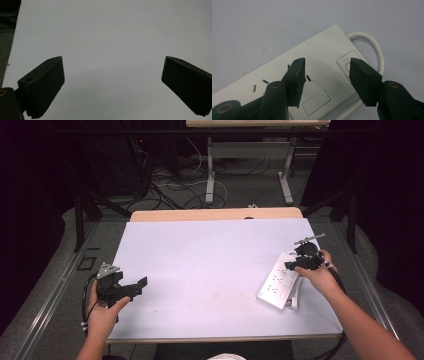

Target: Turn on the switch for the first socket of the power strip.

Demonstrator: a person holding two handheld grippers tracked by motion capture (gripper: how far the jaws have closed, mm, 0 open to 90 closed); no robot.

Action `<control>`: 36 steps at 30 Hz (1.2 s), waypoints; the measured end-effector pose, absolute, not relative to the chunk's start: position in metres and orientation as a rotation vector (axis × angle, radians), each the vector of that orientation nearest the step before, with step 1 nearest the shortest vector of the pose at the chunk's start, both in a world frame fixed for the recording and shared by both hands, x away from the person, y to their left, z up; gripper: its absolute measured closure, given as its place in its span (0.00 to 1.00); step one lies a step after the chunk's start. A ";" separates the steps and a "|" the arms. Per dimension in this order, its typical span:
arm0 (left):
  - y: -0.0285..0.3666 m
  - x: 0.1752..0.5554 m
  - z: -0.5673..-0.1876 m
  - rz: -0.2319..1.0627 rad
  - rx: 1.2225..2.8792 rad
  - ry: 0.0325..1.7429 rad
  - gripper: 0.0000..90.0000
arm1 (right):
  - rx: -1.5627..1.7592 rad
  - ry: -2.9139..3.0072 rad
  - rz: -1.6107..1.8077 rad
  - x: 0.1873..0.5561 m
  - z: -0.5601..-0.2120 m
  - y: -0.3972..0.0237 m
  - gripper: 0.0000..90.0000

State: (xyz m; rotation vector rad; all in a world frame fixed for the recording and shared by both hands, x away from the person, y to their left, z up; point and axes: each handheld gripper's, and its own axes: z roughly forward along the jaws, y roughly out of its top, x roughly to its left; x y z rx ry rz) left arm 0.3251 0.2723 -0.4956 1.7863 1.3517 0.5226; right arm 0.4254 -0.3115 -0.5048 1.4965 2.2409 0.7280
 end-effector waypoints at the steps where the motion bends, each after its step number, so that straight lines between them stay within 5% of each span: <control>1: 0.272 0.325 -0.496 0.523 1.787 1.352 0.05 | 1.478 2.239 0.737 0.425 -0.503 -0.310 0.49; 13: 0.273 0.325 -0.495 0.524 1.788 1.354 0.05 | 1.462 2.223 0.800 0.428 -0.495 -0.308 0.40; 17: 0.273 0.325 -0.495 0.523 1.787 1.354 0.05 | 1.477 2.204 0.831 0.429 -0.495 -0.310 0.21; 26: 0.273 0.325 -0.495 0.524 1.787 1.354 0.05 | 1.459 2.153 0.889 0.429 -0.495 -0.308 0.00; 36: 0.274 0.325 -0.495 0.521 1.786 1.357 0.05 | 1.425 2.136 0.905 0.428 -0.494 -0.306 0.00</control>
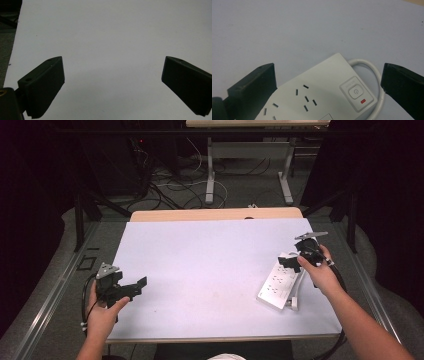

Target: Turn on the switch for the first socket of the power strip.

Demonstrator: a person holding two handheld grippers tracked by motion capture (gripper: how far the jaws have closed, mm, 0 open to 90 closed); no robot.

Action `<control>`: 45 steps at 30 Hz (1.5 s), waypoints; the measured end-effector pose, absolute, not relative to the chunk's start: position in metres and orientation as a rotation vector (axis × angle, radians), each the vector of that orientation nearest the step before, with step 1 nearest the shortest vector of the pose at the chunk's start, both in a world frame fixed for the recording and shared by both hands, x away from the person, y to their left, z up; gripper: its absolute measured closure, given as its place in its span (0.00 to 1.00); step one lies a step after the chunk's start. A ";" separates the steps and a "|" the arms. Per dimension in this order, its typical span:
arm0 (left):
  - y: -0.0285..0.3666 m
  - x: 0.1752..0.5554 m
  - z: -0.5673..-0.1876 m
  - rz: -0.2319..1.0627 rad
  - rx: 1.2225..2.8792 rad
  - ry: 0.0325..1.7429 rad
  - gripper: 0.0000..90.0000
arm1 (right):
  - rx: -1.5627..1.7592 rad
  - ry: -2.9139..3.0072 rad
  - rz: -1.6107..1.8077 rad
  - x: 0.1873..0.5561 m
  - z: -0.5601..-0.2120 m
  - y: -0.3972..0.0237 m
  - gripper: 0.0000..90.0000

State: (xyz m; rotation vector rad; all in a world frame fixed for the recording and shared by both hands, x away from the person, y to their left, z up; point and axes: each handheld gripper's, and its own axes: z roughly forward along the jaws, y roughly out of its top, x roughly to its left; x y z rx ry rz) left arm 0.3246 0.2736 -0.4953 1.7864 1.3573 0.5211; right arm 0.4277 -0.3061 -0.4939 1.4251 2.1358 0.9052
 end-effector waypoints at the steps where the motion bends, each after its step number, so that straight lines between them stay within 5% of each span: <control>1: 0.274 0.325 -0.495 0.521 1.786 1.358 0.05 | 1.419 2.141 0.909 0.428 -0.494 -0.306 0.00; 45: 0.269 0.325 -0.495 0.491 1.782 1.324 0.00 | 1.265 2.111 1.071 0.392 -0.469 -0.299 0.00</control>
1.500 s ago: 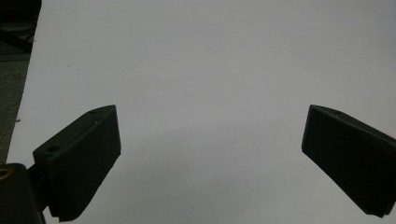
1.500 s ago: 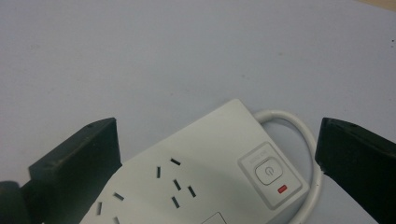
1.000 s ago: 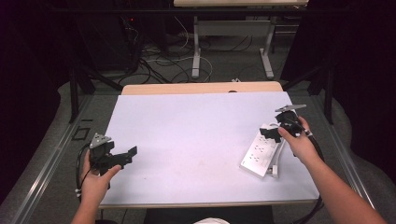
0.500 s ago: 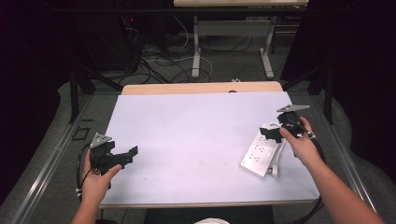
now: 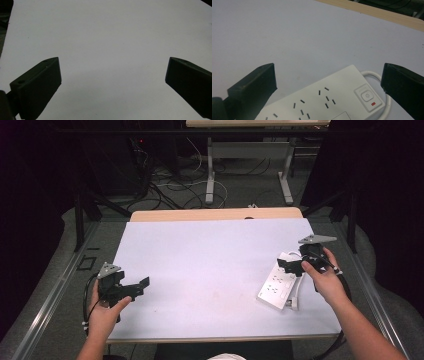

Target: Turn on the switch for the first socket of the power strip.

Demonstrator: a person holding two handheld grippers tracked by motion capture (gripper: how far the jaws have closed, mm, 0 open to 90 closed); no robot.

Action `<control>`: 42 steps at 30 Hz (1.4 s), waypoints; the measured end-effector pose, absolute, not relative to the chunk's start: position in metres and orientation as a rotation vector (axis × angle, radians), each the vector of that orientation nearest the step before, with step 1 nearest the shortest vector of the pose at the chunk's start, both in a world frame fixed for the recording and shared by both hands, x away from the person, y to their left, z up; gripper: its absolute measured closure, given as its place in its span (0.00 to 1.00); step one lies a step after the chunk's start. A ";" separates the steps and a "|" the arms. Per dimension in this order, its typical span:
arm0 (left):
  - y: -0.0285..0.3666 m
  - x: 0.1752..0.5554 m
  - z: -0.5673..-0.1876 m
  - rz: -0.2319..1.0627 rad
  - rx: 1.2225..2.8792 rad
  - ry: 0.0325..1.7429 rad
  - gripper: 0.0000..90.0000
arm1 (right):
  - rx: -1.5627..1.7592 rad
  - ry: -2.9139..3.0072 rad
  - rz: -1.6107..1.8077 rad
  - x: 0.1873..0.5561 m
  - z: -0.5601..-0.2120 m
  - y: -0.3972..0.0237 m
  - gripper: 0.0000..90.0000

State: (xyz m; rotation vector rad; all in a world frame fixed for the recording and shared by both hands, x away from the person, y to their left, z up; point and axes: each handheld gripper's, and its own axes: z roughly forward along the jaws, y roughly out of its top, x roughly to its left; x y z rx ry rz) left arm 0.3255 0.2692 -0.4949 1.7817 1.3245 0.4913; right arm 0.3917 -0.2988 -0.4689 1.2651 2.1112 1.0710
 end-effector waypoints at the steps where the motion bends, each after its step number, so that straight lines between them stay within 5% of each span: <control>1: 0.269 0.325 -0.495 0.491 1.781 1.325 0.00 | 1.257 2.111 1.087 0.390 -0.468 -0.298 0.00; 42: 0.266 0.324 -0.497 0.499 1.783 1.300 0.00 | 1.157 2.051 1.220 0.320 -0.492 -0.294 0.00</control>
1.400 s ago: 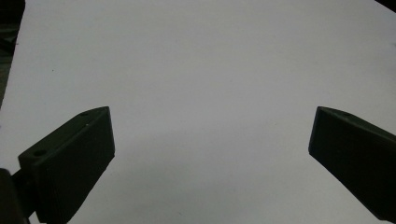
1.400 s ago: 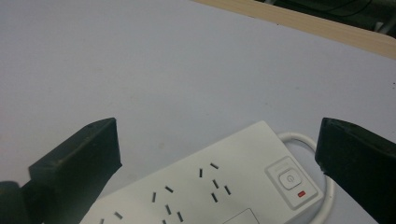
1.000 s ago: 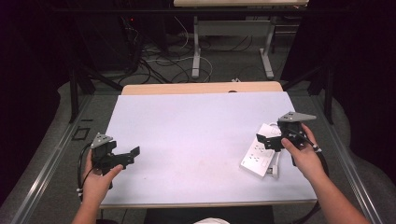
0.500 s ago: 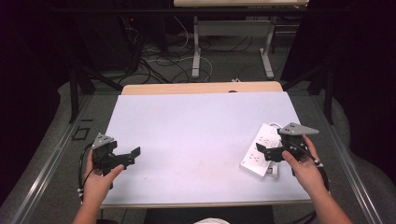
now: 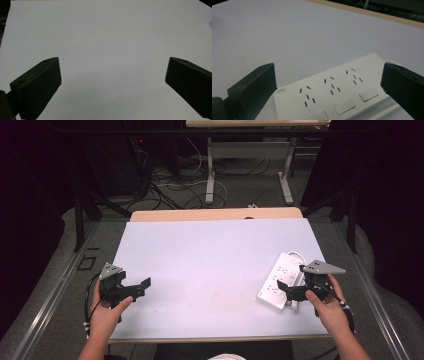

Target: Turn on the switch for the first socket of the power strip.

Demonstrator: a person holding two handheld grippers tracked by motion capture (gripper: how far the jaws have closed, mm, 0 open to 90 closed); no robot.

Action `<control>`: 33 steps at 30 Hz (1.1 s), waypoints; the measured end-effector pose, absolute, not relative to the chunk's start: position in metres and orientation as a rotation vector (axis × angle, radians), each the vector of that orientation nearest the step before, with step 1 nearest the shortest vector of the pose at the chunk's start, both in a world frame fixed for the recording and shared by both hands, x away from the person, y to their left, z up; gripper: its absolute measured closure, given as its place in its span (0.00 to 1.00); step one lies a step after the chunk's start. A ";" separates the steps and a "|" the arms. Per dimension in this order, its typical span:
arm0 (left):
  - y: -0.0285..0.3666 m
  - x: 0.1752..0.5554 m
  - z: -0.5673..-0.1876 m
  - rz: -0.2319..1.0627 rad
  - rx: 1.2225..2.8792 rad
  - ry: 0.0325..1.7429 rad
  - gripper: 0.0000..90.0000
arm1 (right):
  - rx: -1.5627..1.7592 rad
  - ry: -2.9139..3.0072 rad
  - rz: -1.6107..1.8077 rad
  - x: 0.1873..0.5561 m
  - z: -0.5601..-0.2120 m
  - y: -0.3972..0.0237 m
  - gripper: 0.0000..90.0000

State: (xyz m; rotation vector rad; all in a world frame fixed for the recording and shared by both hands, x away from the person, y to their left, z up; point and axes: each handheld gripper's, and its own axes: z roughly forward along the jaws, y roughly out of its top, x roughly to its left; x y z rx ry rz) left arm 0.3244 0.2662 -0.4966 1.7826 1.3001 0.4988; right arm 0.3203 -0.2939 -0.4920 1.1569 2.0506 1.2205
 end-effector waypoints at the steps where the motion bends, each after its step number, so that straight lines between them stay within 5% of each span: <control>1: 0.266 0.324 -0.497 0.499 1.781 1.299 0.00 | 1.162 2.050 1.226 0.320 -0.493 -0.295 0.00; 33: 0.267 0.324 -0.498 0.507 1.786 1.298 0.00 | 1.220 2.016 1.248 0.310 -0.531 -0.302 0.00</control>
